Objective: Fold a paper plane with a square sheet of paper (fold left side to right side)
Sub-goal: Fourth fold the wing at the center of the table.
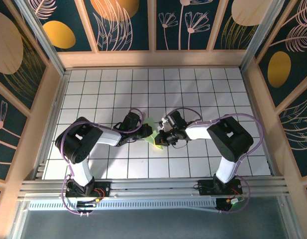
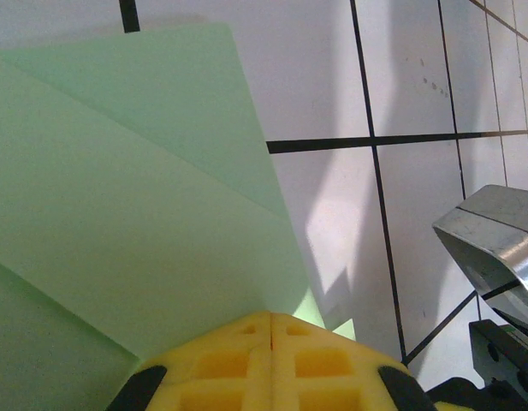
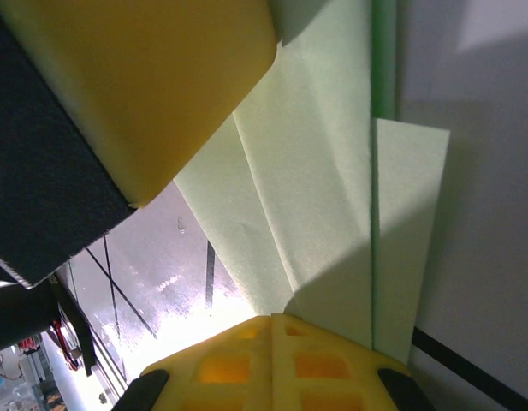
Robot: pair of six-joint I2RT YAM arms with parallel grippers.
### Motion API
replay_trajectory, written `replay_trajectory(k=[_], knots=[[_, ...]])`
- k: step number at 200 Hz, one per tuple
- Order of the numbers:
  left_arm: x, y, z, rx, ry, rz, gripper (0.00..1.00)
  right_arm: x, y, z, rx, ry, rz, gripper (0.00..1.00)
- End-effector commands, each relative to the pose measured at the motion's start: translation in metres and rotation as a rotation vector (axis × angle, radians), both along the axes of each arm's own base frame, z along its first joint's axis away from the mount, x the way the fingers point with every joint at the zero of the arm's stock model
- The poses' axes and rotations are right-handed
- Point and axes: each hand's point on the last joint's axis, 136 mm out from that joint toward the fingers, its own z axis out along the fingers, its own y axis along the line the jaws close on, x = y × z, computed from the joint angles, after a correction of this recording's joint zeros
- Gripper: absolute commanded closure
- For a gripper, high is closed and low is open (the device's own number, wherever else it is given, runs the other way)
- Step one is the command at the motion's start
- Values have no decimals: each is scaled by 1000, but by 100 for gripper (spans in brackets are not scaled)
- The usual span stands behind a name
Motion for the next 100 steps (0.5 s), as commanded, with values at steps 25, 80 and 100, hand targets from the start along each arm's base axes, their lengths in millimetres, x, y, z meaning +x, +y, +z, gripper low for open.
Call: replay_trajectory(k=[25,80,100], knots=[[-17,26,-35,131,115,66,100,-31,-22,-17,-65,102,-16,100],[-17,30,-39,147,125,86,100,-42,-35,-20,-95,121,-32,100],[-17,31,-40,150,131,89,100,-46,-38,-22,-102,128,-35,100]])
